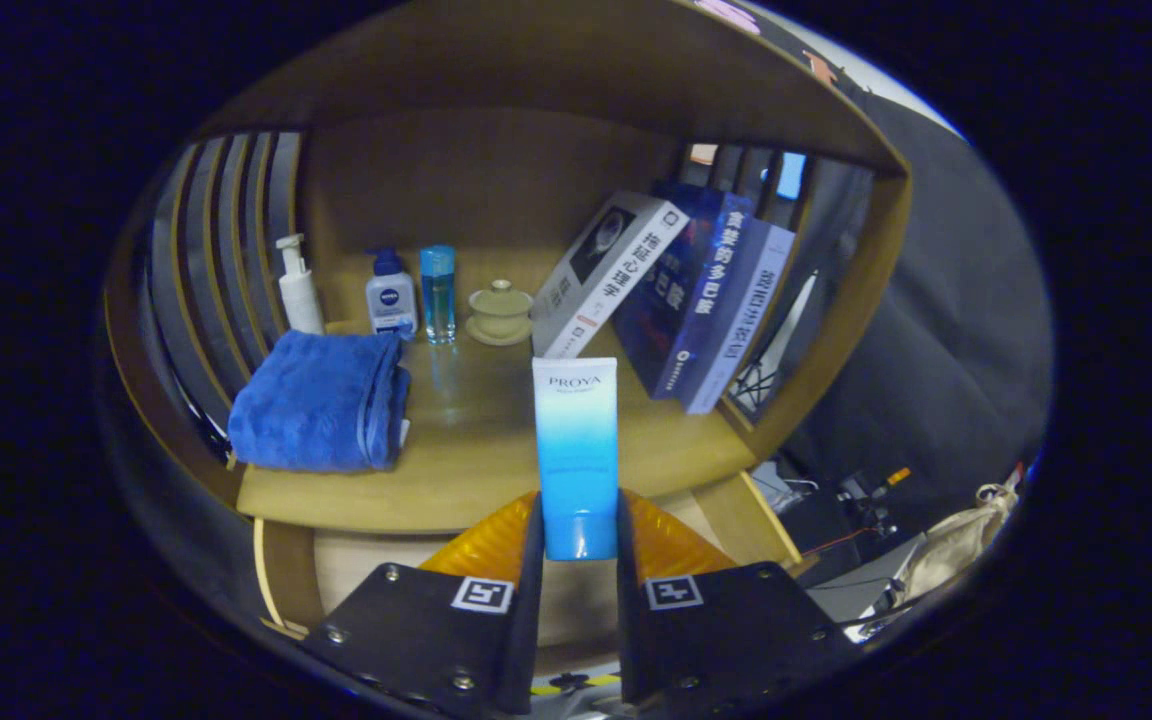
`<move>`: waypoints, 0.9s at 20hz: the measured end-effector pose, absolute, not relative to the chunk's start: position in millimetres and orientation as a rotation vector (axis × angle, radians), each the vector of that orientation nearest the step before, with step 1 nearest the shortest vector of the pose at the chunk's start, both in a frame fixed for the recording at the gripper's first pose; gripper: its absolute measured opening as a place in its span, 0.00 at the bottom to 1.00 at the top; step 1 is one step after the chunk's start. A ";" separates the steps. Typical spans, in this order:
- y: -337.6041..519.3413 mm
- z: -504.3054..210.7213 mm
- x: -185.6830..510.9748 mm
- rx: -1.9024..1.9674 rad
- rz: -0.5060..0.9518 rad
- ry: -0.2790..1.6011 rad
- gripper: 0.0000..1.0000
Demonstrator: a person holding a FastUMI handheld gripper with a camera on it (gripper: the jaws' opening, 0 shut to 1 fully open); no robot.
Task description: Pull open the drawer, take out the items inside it, and place them on the countertop above the cabinet.
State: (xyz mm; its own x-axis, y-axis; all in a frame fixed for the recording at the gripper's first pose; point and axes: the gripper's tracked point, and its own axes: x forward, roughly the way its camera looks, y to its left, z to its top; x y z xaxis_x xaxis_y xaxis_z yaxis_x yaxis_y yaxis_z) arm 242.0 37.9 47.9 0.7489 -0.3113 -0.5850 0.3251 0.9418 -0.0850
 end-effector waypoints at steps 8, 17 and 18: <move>28.5 -21.3 286.0 0.089 -0.290 0.767 0.34; 34.6 -38.2 314.3 0.145 -0.225 0.753 0.34; 33.3 -37.1 317.9 0.151 -0.226 0.743 0.34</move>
State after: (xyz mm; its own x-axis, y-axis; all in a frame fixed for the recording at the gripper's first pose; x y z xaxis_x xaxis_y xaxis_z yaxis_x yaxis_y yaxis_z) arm 317.9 33.3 -37.1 0.7141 -0.1503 -0.6837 0.2564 0.9650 0.0556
